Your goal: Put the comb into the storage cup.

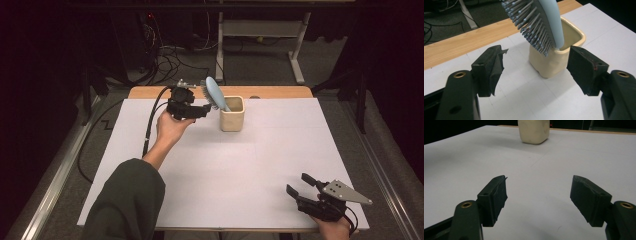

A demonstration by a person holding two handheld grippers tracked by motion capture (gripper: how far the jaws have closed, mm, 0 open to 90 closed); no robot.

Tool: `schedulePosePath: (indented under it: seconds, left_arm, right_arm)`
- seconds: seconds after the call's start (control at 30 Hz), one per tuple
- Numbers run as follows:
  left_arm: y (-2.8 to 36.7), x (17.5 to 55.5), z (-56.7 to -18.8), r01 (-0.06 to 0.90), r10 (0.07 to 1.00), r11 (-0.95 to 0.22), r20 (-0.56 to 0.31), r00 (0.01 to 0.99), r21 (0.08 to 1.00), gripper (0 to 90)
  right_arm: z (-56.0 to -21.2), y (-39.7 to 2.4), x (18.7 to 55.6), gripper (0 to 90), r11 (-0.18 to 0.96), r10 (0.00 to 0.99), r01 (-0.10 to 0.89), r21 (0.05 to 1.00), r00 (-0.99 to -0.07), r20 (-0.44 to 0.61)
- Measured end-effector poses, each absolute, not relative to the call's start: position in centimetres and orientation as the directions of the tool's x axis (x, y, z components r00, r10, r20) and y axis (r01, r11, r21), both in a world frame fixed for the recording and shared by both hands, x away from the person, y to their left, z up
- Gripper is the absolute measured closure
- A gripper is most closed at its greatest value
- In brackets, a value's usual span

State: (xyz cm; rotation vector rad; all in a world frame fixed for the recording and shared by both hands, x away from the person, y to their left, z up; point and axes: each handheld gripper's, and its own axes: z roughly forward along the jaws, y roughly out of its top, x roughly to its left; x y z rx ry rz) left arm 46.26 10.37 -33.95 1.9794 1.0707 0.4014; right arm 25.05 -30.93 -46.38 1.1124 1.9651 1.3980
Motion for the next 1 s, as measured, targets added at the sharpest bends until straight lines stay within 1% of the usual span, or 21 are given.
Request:
schedulePosePath:
  seconds: [1.0]
  left_arm:
    - [12.3,44.5,-33.8,0.516,0.797,-0.288,-0.097,0.596,0.807,30.1]
  right_arm:
    - [-46.3,-30.9,25.0,29.9,0.152,0.831,0.333,0.931,-0.553,0.063]
